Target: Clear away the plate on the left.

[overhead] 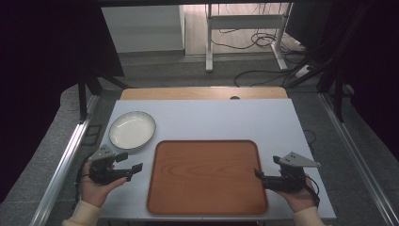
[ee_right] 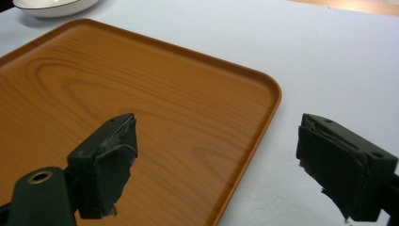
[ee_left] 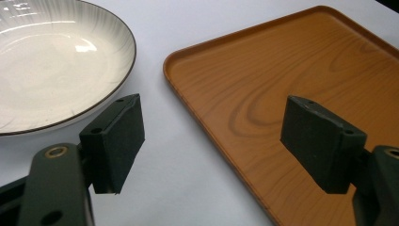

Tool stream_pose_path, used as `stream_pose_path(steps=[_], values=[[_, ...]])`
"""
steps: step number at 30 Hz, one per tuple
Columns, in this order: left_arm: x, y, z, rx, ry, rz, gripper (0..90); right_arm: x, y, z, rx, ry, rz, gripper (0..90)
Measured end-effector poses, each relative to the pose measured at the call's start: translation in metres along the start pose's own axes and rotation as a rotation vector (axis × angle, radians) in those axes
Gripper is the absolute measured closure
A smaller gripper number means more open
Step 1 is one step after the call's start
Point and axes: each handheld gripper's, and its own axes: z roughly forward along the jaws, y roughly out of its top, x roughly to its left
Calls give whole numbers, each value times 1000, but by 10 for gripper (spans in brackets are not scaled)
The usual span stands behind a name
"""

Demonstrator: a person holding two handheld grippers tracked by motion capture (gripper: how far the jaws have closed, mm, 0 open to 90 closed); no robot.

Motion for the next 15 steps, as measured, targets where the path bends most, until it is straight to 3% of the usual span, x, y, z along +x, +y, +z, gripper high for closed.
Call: stream_pose_path(steps=[9,12,15], values=[[0,-1,-2,5,4,11,223,3,1,3,2,-6,-7,164],[0,0,-3,-11,15,-1,221,2,1,-1,-22,19,42,164],[0,2,-6,-44,35,-19,212,0,-1,-1,-14,18,51,164]])
